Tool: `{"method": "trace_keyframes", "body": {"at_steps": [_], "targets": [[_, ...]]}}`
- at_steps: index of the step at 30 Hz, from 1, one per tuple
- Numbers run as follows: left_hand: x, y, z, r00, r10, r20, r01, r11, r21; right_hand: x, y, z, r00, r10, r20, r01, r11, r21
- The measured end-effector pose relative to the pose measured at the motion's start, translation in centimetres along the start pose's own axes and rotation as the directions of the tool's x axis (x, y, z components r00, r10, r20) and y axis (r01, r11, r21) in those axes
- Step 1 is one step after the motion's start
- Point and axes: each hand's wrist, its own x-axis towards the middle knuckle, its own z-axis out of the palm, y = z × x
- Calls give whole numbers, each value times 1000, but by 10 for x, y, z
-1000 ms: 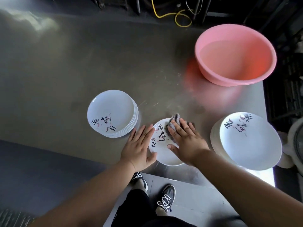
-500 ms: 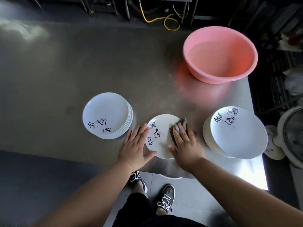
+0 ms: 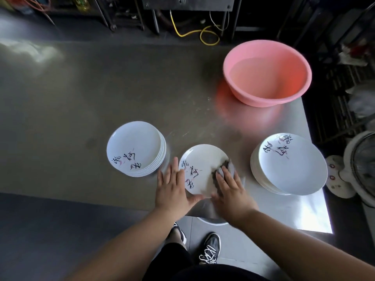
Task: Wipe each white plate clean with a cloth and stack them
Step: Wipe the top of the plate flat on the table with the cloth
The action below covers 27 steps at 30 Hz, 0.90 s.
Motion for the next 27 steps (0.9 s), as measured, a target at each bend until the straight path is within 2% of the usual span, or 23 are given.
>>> {"method": "trace_keyframes", "body": {"at_steps": [3, 5, 7, 10, 12, 16, 19, 22, 27], "targets": [[-9, -7, 0, 982, 163, -93, -160, 987, 32, -15, 7, 1, 995, 0, 97, 0, 1000, 0], [-8, -20, -1, 938, 318, -139, -313, 948, 56, 5, 14, -13, 999, -20, 45, 21, 1000, -21], [-3, -26, -3, 907, 379, -184, -380, 924, 33, 30, 16, -31, 998, -56, 13, 57, 998, -41], [3, -24, -2, 916, 350, -196, -361, 932, -22, 44, 11, -35, 997, -76, -3, 75, 996, -49], [3, -22, -2, 923, 330, -199, -346, 937, -53, 27, 3, -19, 1000, -19, -19, 19, 1000, -25], [0, -21, -3, 925, 318, -208, -344, 933, -103, -16, -8, 16, 998, 14, 59, -12, 999, -37], [-4, -17, -5, 915, 326, -236, -352, 933, -79, 10, -2, 2, 999, 5, 32, -6, 1000, 14], [-10, -7, -2, 939, 245, -241, -269, 960, -75, 41, 10, -22, 998, -26, -54, 27, 1000, 15], [-15, 20, -7, 979, 123, -164, -135, 989, -62, 5, 2, 4, 1000, -13, -28, 13, 1000, -4]]}}
